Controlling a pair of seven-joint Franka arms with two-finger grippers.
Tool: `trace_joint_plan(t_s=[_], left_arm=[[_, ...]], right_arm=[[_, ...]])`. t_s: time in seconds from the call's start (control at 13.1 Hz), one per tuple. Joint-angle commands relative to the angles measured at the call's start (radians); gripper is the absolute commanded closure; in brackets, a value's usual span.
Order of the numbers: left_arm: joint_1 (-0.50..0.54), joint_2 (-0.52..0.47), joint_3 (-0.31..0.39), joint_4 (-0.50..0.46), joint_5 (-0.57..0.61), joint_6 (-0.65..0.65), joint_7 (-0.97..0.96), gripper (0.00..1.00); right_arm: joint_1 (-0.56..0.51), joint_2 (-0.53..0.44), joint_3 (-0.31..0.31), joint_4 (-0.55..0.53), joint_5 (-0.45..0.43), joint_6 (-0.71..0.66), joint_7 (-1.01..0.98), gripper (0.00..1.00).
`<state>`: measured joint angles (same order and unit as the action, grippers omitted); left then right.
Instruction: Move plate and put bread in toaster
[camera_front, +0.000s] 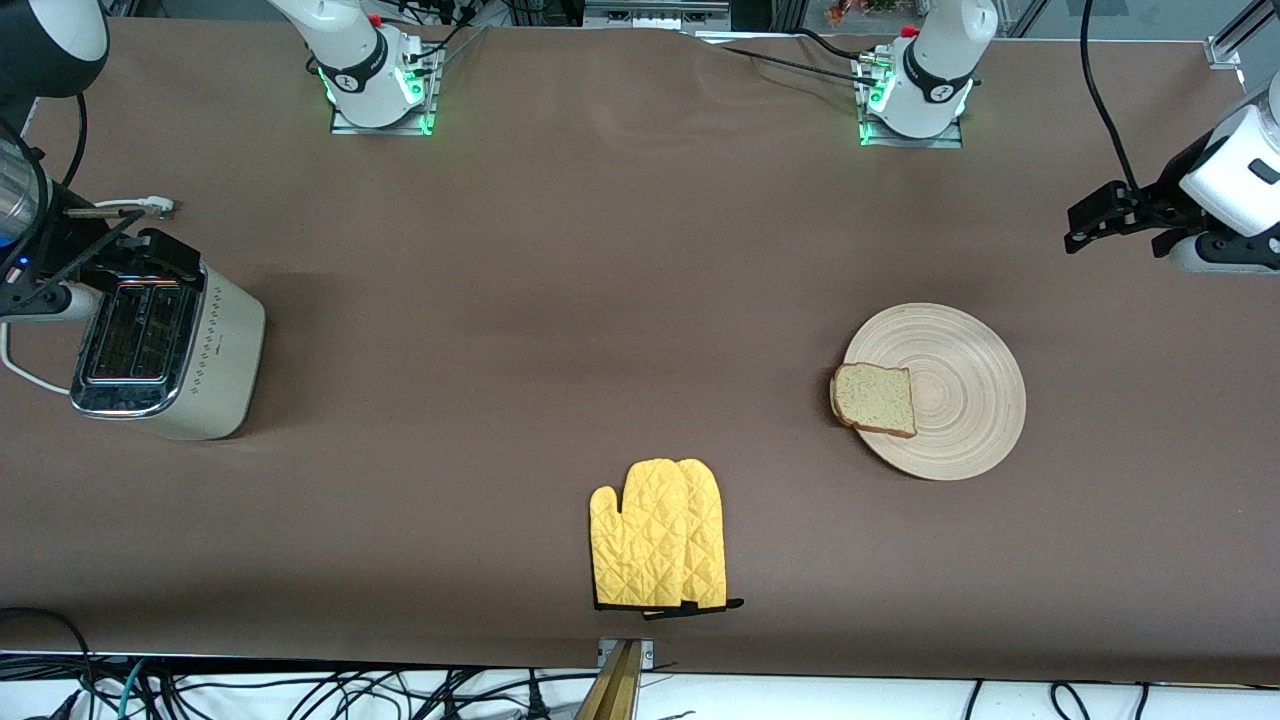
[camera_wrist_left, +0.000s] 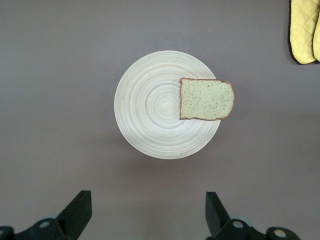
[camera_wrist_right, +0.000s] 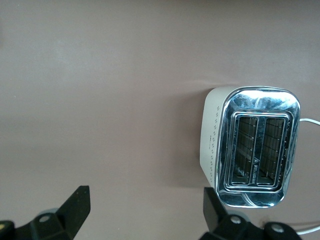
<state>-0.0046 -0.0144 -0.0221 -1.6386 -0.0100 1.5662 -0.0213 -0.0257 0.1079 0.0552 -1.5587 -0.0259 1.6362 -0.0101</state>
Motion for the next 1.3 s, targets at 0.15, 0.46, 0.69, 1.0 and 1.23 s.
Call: trace_joint_plan(t_s=[0.15, 0.46, 0.69, 1.0, 1.23], left_arm=[[-0.003, 0.022, -0.001, 0.029, -0.021, -0.014, -0.012, 0.0], [0.002, 0.044, 0.001, 0.031, -0.019, -0.014, -0.009, 0.0], [0.005, 0.047, 0.001, 0.029, -0.021, -0.014, -0.006, 0.0], [0.011, 0.047, 0.001, 0.029, -0.021, -0.014, -0.005, 0.0], [0.026, 0.07, 0.011, 0.04, -0.021, -0.012, 0.065, 0.0]], right_arm=[[-0.011, 0.006, 0.006, 0.022, 0.02, -0.012, -0.018, 0.0], [-0.01, 0.006, 0.006, 0.022, 0.02, -0.01, -0.016, 0.0], [-0.01, 0.006, 0.006, 0.022, 0.02, -0.01, -0.016, 0.0], [-0.008, 0.006, 0.006, 0.022, 0.02, -0.012, -0.016, 0.0], [-0.008, 0.006, 0.006, 0.022, 0.02, -0.01, -0.016, 0.0]])
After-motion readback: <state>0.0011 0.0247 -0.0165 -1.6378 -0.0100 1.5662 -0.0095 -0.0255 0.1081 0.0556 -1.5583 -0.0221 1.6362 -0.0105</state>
